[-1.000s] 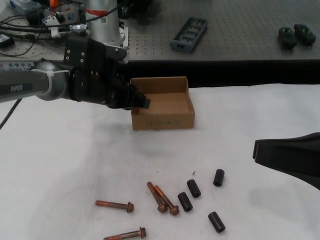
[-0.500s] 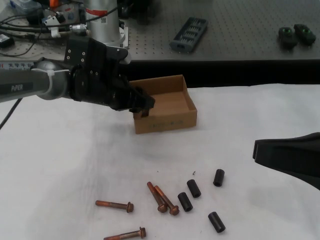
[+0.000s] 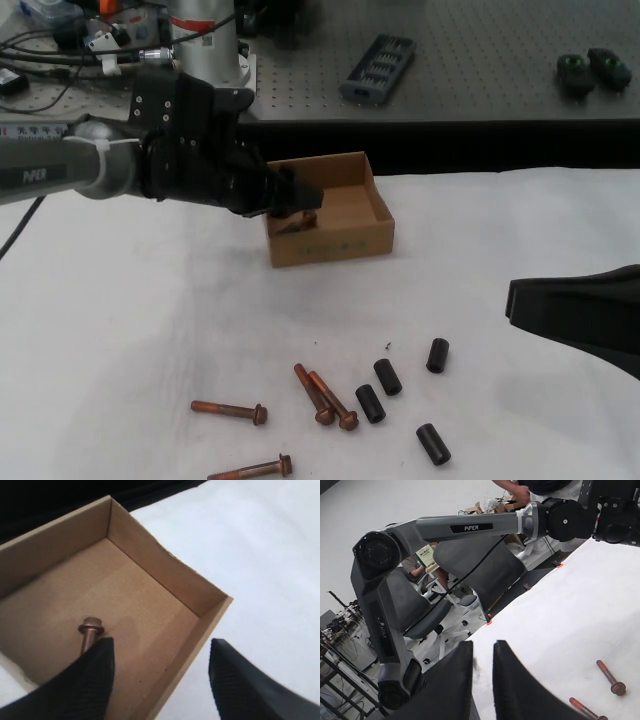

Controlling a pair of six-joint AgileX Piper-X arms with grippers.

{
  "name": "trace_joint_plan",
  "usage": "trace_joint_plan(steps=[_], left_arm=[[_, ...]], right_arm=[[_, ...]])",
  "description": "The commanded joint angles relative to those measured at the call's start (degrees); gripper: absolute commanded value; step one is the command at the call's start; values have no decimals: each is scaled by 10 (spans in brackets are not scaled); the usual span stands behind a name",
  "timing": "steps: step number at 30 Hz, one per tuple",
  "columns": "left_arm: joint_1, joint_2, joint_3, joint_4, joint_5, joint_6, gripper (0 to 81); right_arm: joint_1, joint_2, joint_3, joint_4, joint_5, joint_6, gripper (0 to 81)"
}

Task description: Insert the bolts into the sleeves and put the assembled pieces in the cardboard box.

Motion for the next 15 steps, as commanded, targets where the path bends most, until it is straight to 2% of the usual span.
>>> trace_joint_plan(steps=[1,6,11,15], left_arm=[[-9,-44,-7,5,10,-28,414],[-14,-114,-7,99,0,-10,407],[-25,-200,-7,196,-43,61,379],[-37,-269,-7,257,-73,72,379]], right_arm=[[-4,-7,3,3,7,-3,123],[-4,-7,6,5,29,-7,123],[-4,-7,6,9,58,-19,123],[-4,-7,2,40,66,-47,123]])
